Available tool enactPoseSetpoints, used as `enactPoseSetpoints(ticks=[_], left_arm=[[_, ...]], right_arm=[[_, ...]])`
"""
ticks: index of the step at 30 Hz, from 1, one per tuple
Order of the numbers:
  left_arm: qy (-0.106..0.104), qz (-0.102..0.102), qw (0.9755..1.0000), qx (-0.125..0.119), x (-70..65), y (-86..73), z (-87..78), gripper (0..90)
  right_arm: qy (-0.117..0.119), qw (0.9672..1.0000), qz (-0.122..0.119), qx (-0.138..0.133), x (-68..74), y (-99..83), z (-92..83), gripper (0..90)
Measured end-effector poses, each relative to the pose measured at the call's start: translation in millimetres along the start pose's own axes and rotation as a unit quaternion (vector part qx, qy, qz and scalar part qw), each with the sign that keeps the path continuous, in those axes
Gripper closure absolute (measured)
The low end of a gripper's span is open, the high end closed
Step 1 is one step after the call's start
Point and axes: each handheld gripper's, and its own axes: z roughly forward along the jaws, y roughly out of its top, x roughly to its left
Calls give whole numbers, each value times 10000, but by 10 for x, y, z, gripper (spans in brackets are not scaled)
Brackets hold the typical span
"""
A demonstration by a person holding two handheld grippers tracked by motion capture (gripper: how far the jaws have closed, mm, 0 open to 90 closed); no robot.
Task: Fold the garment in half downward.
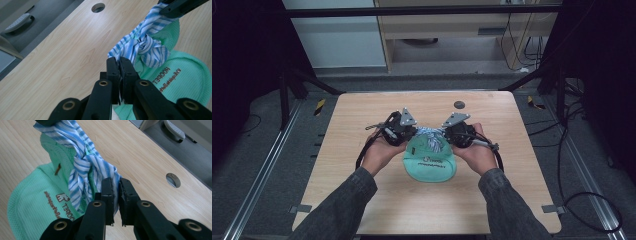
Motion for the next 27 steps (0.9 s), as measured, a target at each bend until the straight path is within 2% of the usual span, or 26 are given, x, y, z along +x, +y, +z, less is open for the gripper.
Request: enactPoseSetpoints(ticks=[27], left_arm=[[-133,147,9998,-22,-123,-208,-62,876]], right_arm=[[136,9996,-259,-24,199,-128,-67,832]])
